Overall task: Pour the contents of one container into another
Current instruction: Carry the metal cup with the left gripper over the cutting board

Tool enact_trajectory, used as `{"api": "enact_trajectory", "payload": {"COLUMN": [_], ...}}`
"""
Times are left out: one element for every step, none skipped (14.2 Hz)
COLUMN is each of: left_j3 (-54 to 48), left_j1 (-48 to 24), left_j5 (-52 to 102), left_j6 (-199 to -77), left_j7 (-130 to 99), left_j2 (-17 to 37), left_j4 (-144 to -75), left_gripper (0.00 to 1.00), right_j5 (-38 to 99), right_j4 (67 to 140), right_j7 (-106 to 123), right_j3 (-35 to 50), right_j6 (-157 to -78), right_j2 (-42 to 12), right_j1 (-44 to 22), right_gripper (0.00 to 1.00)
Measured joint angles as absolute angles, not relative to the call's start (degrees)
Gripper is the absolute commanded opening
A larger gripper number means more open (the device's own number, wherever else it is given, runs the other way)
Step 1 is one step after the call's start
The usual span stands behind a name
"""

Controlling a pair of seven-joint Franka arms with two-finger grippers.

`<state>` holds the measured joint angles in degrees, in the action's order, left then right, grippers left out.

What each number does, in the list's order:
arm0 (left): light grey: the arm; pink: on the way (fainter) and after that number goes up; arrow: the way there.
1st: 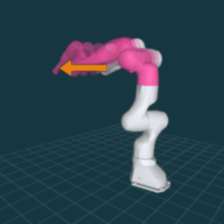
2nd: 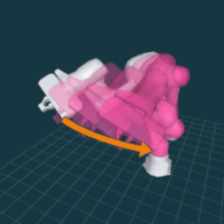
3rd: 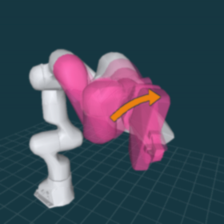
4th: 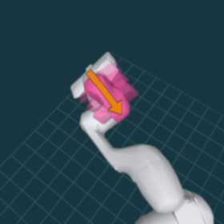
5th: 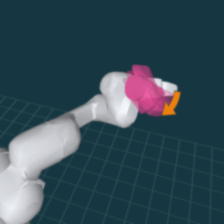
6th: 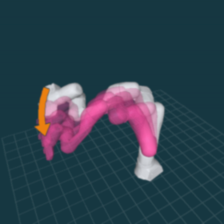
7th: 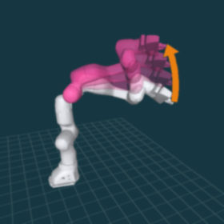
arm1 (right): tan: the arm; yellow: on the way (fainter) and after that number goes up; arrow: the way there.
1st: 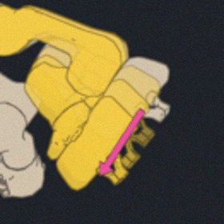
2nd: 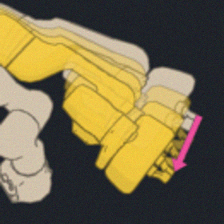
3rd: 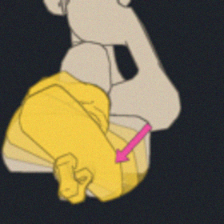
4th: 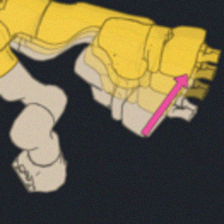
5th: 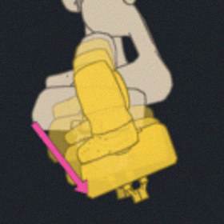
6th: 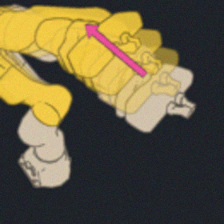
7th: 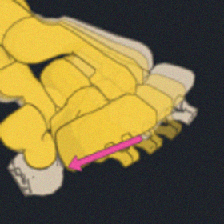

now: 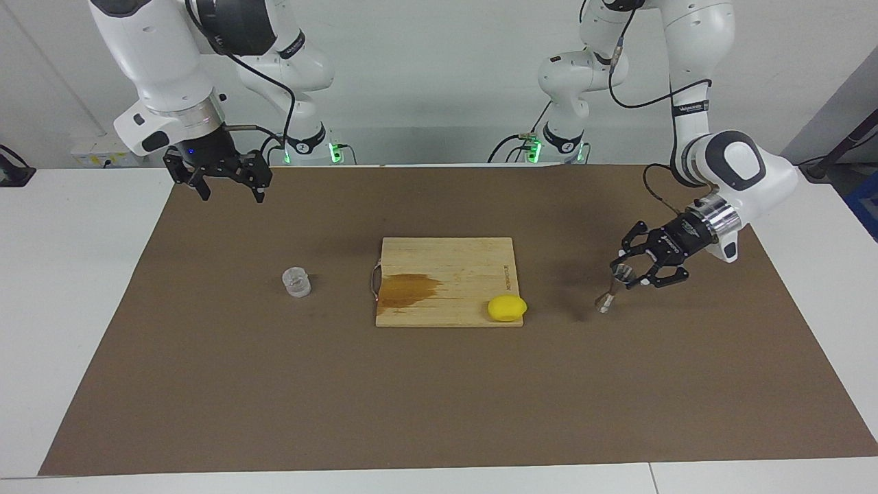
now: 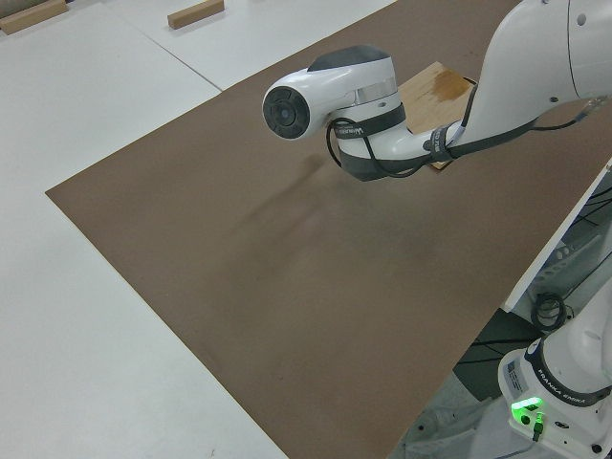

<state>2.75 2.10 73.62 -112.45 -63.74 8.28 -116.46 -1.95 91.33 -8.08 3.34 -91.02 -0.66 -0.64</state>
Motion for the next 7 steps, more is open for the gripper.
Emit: {"api": "enact_trajectory", "payload": {"left_j3": [2.7, 2.6, 2.6, 2.5, 2.4, 2.3, 2.3], "left_j1": [-0.6, -3.4, -6.3, -9.2, -12.0, -15.0, -18.0], "left_j5": [73.6, 73.6, 73.7, 73.8, 74.2, 75.1, 76.6], "left_j6": [-112.9, -114.1, -116.2, -118.7, -121.2, -124.1, -127.1], "left_j7": [-64.5, -65.6, -67.3, -69.5, -71.5, -73.2, -74.4], "left_j2": [7.7, 7.4, 7.3, 7.3, 7.3, 7.3, 7.4], "left_j4": [-116.3, -116.1, -115.8, -115.5, -115.2, -114.9, -114.7], "left_gripper": [0.00, 0.00, 0.00, 0.00, 0.00, 0.00, 0.00], "right_j5": [-2.0, -2.0, -2.0, -2.0, -2.0, -2.0, -2.0], "right_j4": [91.3, 91.3, 91.3, 91.3, 91.3, 91.3, 91.3], "right_j7": [-8.1, -8.1, -8.1, -8.1, -8.1, -8.1, -8.1], "right_j3": [3.3, 3.3, 3.3, 3.3, 3.3, 3.3, 3.3], "right_j6": [-91.0, -91.0, -91.0, -91.0, -91.0, -91.0, -91.0], "right_j2": [-0.7, -0.7, -0.7, -0.7, -0.7, -0.7, -0.7], "right_j1": [-0.6, -0.6, -0.6, -0.6, -0.6, -0.6, -0.6], "right_gripper": [1.00, 1.00, 1.00, 1.00, 1.00, 1.00, 1.00]}}
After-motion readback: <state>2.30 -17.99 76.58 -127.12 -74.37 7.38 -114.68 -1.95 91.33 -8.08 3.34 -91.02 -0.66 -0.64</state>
